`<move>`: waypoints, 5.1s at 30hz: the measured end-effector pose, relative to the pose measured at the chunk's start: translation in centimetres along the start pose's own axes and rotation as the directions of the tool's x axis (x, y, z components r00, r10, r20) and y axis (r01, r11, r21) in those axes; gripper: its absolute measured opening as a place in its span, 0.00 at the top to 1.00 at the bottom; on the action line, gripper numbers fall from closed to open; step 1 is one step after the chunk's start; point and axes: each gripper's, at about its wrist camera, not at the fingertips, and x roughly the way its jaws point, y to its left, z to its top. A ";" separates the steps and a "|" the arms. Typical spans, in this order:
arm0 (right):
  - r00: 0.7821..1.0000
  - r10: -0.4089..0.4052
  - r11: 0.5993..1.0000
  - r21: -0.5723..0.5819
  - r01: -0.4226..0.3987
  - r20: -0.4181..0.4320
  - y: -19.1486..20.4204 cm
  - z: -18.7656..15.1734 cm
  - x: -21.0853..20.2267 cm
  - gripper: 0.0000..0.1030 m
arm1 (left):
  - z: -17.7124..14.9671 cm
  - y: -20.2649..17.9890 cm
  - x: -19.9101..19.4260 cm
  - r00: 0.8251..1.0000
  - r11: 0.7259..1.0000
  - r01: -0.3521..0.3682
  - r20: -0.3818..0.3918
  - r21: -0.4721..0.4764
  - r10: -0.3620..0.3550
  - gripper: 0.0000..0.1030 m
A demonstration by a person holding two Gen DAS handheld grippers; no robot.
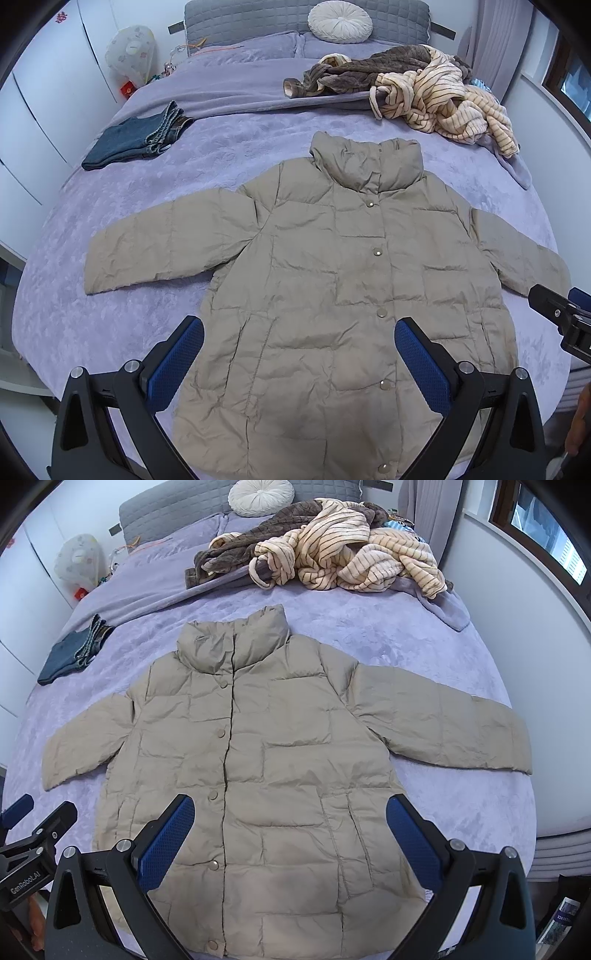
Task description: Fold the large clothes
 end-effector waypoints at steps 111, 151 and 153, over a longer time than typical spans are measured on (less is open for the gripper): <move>1.000 -0.012 1.000 -0.003 0.012 -0.018 0.8 0.3 0.7 0.00 | 0.0 2.0 1.6 1.000 1.000 0.002 -0.028 -0.017 -0.002 0.00; 0.998 -0.039 0.999 -0.009 0.038 -0.054 2.2 -0.7 0.5 0.00 | -0.7 3.9 2.4 0.997 0.998 0.049 -0.055 -0.050 -0.051 0.00; 0.998 -0.033 0.999 0.008 0.033 -0.060 2.4 -0.9 0.6 0.00 | -0.8 4.5 2.7 0.997 0.997 0.049 -0.061 -0.056 -0.053 0.00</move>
